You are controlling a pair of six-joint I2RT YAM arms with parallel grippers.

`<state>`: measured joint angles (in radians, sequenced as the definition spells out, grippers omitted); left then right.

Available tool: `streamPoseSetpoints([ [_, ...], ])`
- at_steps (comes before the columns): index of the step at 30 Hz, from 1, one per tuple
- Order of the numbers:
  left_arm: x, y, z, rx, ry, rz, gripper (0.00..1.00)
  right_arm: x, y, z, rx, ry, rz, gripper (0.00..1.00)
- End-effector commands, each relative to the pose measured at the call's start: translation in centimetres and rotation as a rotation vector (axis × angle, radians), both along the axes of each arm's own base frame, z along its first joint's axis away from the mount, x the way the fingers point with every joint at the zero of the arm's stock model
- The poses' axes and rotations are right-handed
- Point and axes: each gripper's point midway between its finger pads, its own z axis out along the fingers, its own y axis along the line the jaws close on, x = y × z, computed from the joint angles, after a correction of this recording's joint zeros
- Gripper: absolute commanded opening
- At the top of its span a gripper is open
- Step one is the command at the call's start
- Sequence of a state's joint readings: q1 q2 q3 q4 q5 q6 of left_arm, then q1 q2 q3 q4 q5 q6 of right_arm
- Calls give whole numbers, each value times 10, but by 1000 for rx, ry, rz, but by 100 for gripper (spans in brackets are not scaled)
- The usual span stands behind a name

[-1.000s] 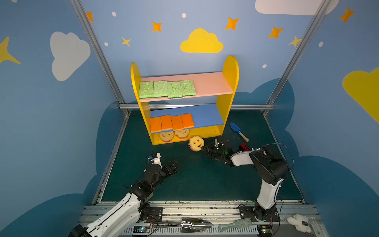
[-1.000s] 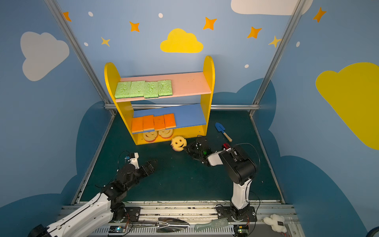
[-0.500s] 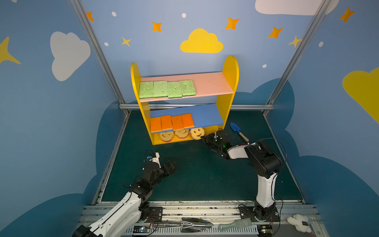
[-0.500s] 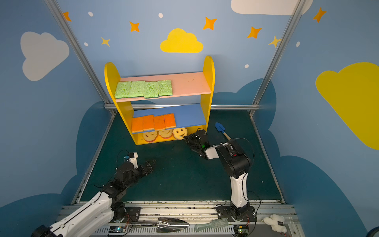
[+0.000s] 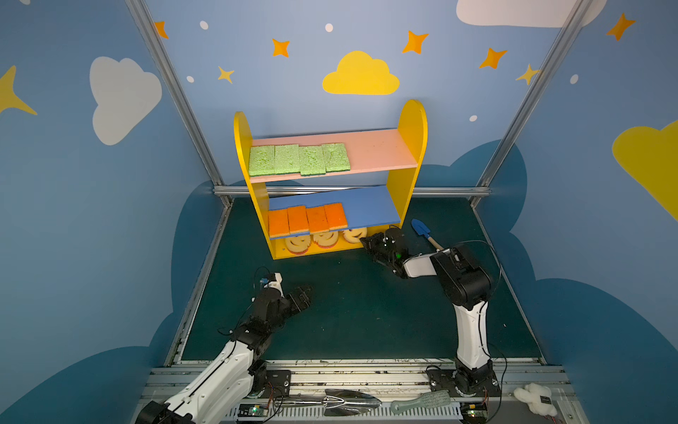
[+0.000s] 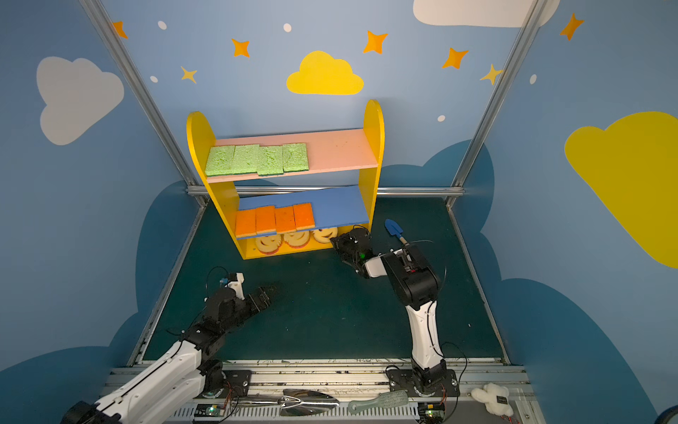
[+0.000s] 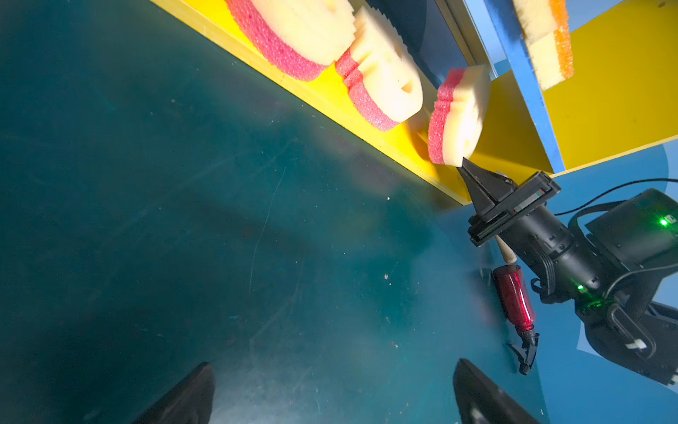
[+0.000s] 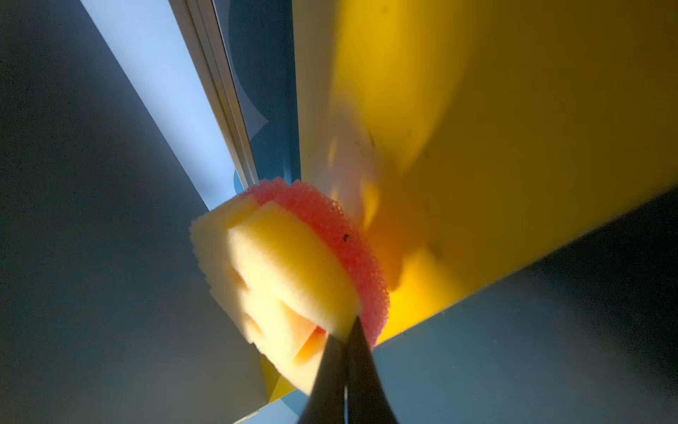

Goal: Place and organize the cleaning sponges onto the shelf
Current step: 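Open the right gripper and withdraw it from the shelf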

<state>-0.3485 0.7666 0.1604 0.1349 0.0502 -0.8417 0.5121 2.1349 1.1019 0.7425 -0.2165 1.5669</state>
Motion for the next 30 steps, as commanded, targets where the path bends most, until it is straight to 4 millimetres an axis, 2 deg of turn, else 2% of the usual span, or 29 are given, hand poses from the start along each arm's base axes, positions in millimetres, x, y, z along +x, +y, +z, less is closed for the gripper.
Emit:
streamPoseSetpoints([
  [1, 2, 1, 3, 19, -17, -10, 100, 12, 2, 2, 0, -10, -17, 2],
  [13, 3, 4, -2, 25, -10, -8, 100, 22, 1, -9, -22, -11, -42, 4],
  [30, 0, 7, 1, 16, -21, 2, 100, 17, 7, -15, -68, 8, -21, 35],
])
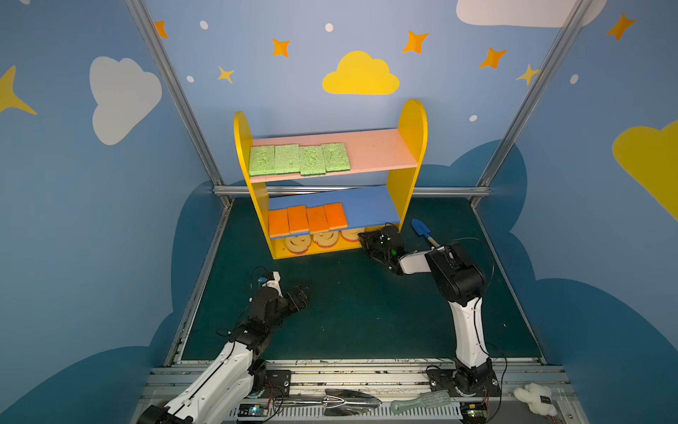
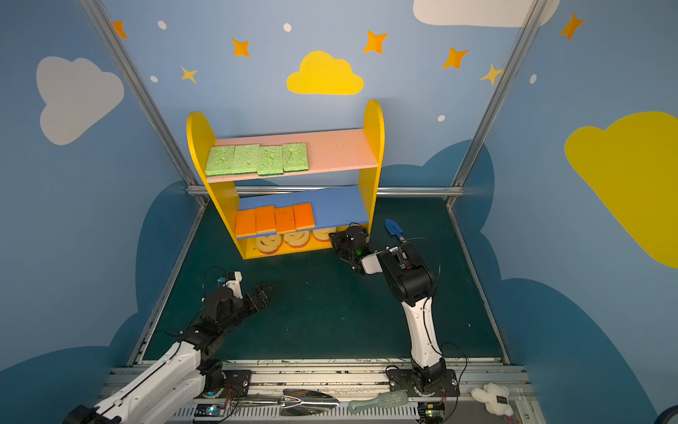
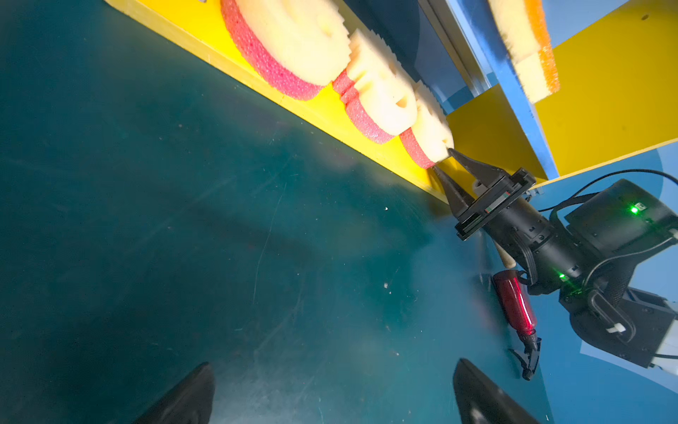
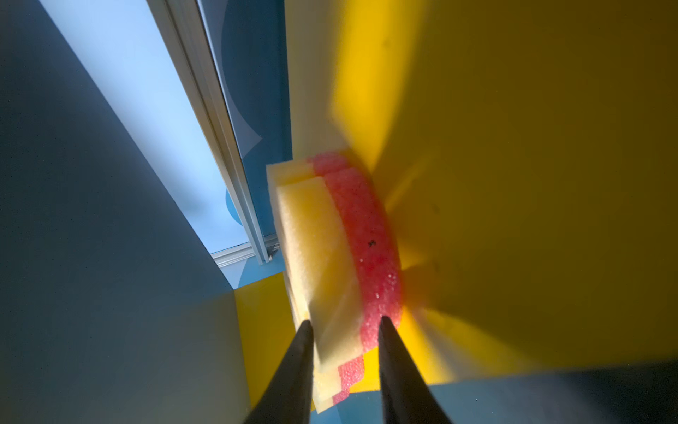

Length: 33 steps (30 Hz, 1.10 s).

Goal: Place and organize the cleaning sponges onto the shelf
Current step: 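Open the right gripper and withdraw it from the shelf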

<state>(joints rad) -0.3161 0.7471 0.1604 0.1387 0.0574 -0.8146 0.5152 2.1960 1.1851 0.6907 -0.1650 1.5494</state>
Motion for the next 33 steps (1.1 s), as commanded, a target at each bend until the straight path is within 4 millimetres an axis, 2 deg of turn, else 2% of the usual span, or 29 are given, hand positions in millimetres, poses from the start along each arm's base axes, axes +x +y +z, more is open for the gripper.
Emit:
streamPoseSetpoints([
  [1, -4, 0, -4, 5, 10, -12, 100, -1, 5, -1, -24, 2, 19, 36],
  [6, -5, 1, -3, -5, 10, -6, 100, -7, 9, 6, -26, -11, 44, 40],
  [11, -9, 6, -4, -13, 28, 30, 100, -25, 8, 24, -58, -62, 74, 41],
  [19, -20, 12, 13, -47, 11, 57, 100, -55, -2, 51, -96, -104, 131, 42],
  [26, -37, 16, 30, -67, 5, 56, 100, -96, -19, 71, -141, -147, 200, 42],
  [29, -45, 17, 38, -66, 9, 48, 100, -121, -26, 82, -175, -171, 261, 42],
  [33, -53, 16, 48, -66, -7, 22, 100, -156, -50, 95, -255, -210, 300, 42],
])
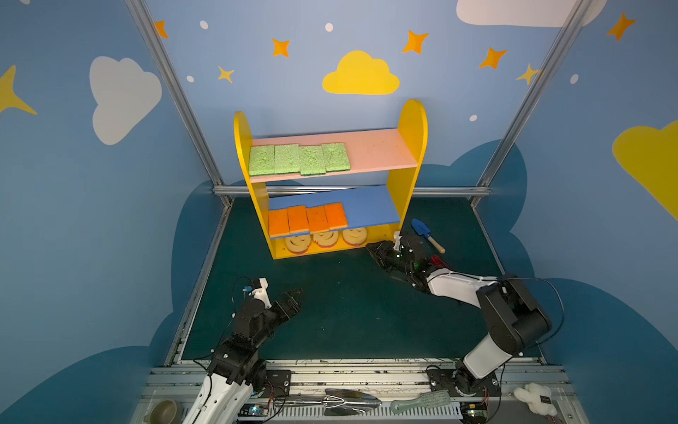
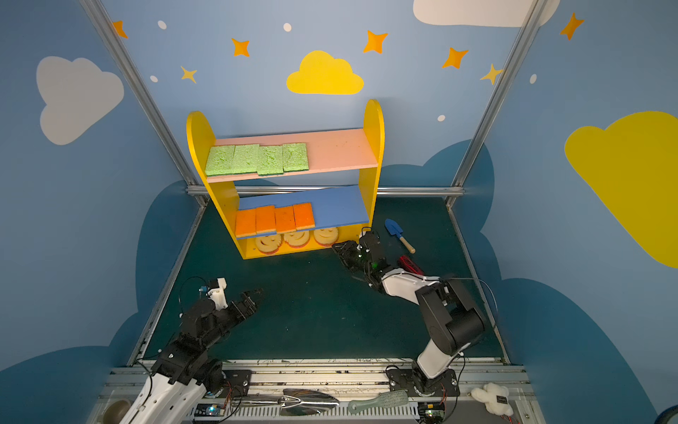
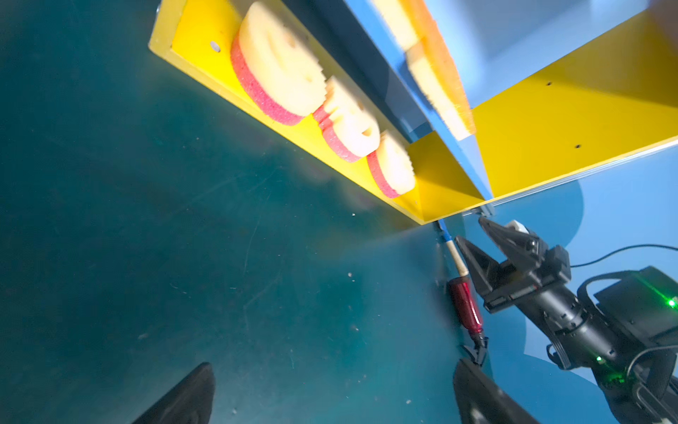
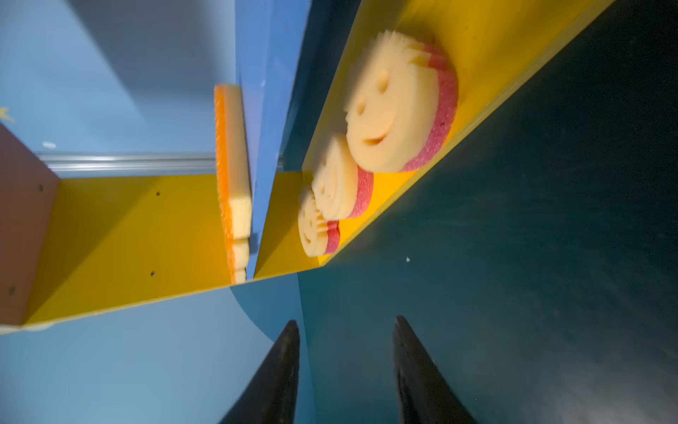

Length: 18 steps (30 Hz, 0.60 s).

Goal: Place and organize the cleaning sponges onto the shelf

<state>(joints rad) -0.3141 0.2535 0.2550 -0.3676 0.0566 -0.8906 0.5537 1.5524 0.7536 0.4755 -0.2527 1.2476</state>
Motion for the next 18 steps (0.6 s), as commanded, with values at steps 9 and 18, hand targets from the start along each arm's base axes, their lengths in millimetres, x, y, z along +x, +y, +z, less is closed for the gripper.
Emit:
streamPoseSetpoints([
  [9, -4, 5, -7, 96, 130, -7, 100, -77, -98, 32, -391, -206, 36, 49],
  [18, 19, 42, 37, 284, -52, 150, 100, -104, -207, 52, -802, -466, -302, 86],
])
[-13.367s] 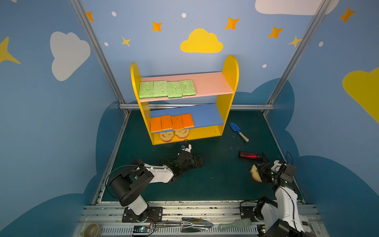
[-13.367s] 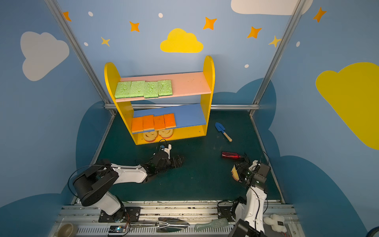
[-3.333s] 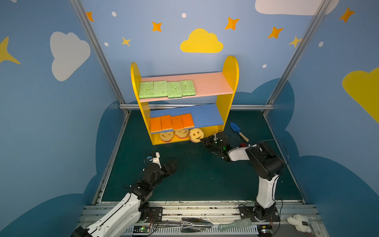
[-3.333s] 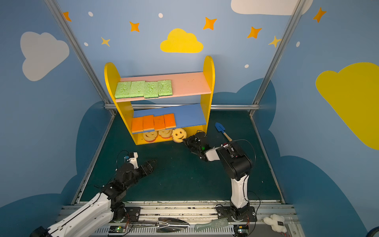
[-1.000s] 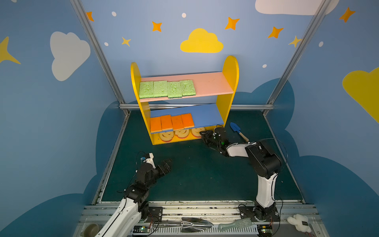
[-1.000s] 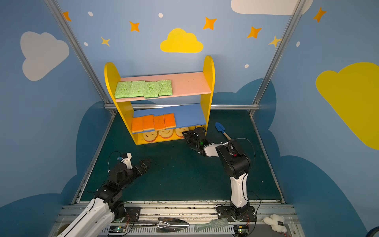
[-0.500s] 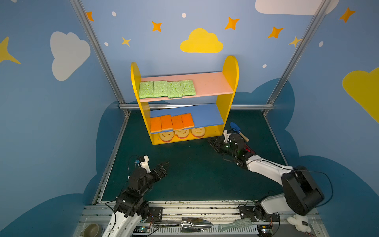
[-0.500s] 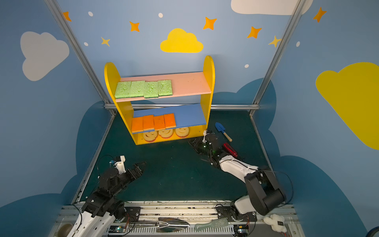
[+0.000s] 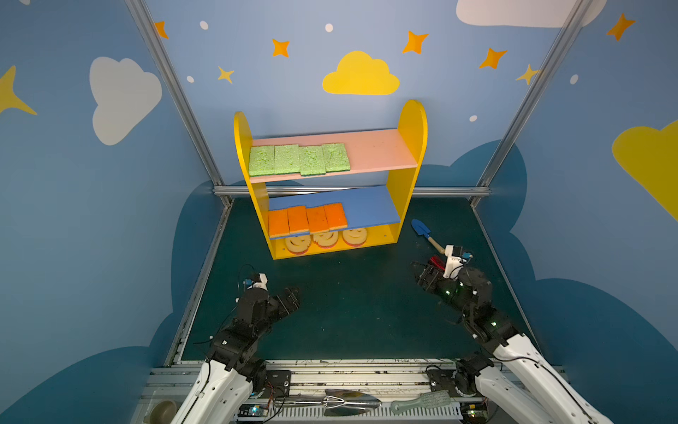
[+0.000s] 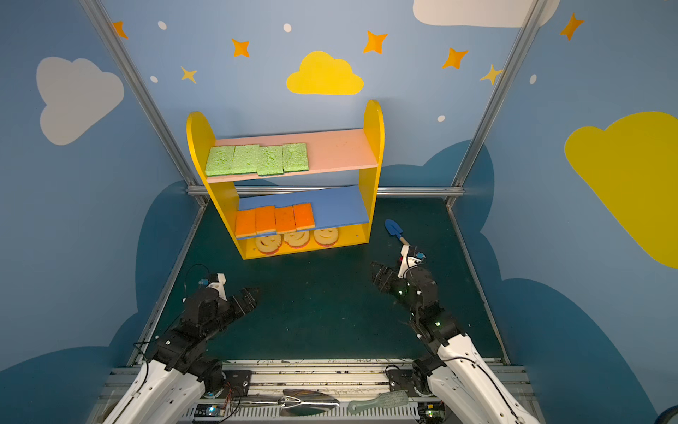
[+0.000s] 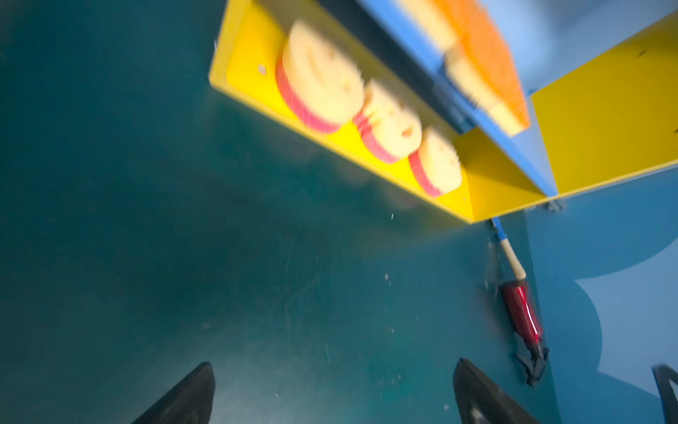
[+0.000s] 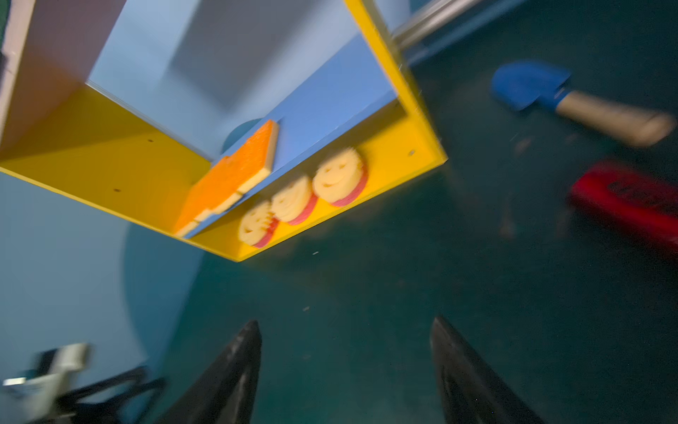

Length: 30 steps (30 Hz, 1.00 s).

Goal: Place and organize the cleaning sponges onto the shelf

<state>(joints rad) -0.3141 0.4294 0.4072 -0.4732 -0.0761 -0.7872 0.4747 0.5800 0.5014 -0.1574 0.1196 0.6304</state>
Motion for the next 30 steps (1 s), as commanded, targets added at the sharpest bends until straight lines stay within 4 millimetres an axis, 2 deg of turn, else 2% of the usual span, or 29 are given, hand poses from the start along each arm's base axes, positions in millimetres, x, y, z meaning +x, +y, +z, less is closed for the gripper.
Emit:
streamPoseSetpoints([
  [1, 12, 26, 31, 131, -145, 89, 100, -7, -52, -21, -219, -34, -195, 89],
  [4, 18, 37, 39, 192, -182, 138, 100, -10, -58, -23, -197, -128, -219, 91],
  [9, 37, 29, 50, 275, -206, 71, 100, -15, -73, -15, -217, -234, -286, 91],
  [13, 53, 7, 58, 310, -182, -63, 100, -12, -82, -20, -229, -236, -333, 91],
  [16, 61, -11, 61, 286, -211, -149, 100, -7, -79, -33, -238, -199, -326, 91],
  [18, 64, -6, 61, 294, -218, -113, 100, -4, -79, -42, -254, -173, -324, 91],
  [23, 69, 23, 64, 401, -296, 30, 100, 4, -81, -50, -280, -151, -352, 91],
  [26, 76, 35, 60, 440, -365, 103, 100, 13, -80, -51, -311, -151, -360, 91],
  [30, 89, 55, 48, 468, -327, 178, 100, 24, -82, -52, -388, -90, -383, 91],
])
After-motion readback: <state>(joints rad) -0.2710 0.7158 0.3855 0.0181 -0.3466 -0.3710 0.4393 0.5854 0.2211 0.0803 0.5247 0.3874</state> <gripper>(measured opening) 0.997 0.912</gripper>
